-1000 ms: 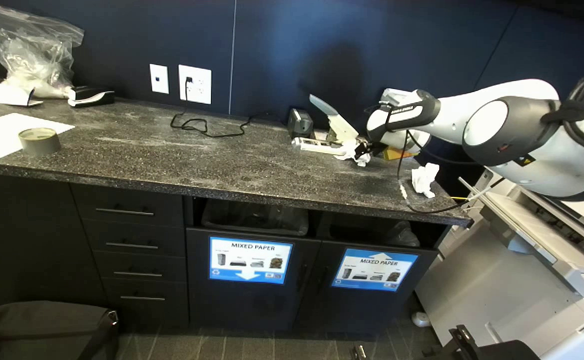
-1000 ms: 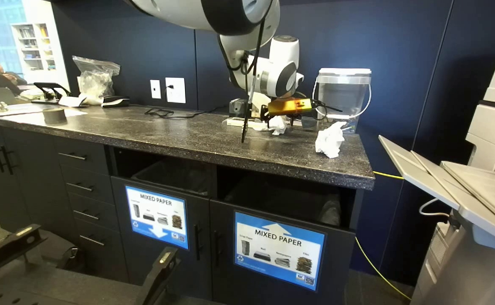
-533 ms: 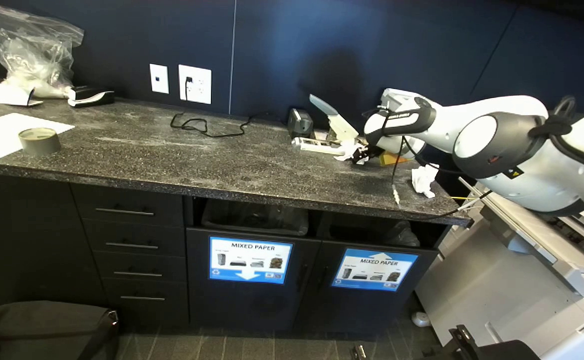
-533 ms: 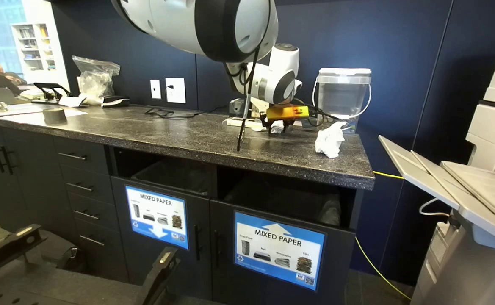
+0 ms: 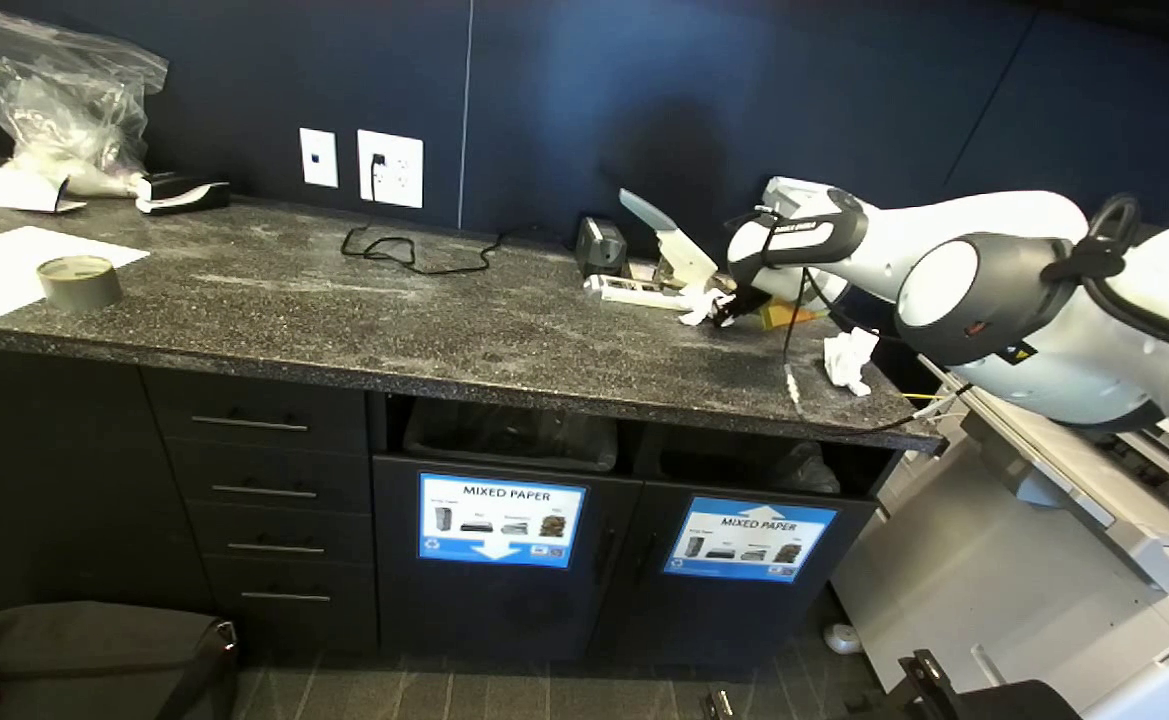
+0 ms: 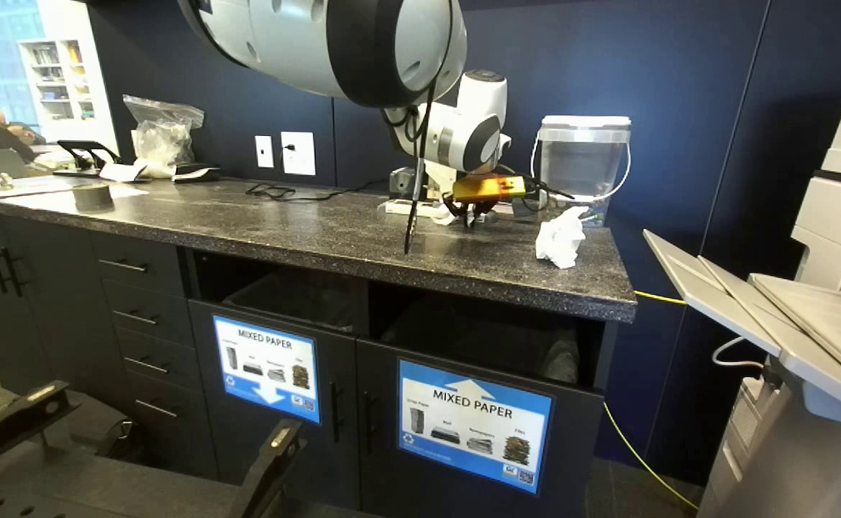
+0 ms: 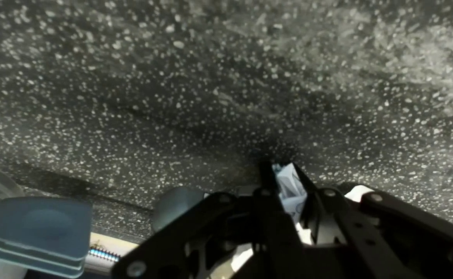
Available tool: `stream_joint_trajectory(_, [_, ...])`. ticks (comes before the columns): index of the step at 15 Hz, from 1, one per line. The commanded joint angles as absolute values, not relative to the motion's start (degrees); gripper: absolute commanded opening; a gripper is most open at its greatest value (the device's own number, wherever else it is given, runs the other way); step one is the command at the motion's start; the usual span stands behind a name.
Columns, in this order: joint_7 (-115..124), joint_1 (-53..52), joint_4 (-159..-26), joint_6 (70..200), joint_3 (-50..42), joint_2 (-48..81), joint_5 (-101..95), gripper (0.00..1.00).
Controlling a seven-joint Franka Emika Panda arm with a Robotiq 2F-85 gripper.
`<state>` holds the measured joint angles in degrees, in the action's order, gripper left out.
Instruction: Put the tissues in the rubbish bin.
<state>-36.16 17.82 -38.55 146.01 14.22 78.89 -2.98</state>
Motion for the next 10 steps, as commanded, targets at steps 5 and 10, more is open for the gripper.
stream_joint_trajectory(5, [-36.6, 13.0, -39.6, 131.1, 7.1, 74.7, -11.2, 0.12])
stream_joint_trajectory(10, [-35.8, 10.8, -46.3, 127.9, 5.7, 70.1, -14.8, 0.12])
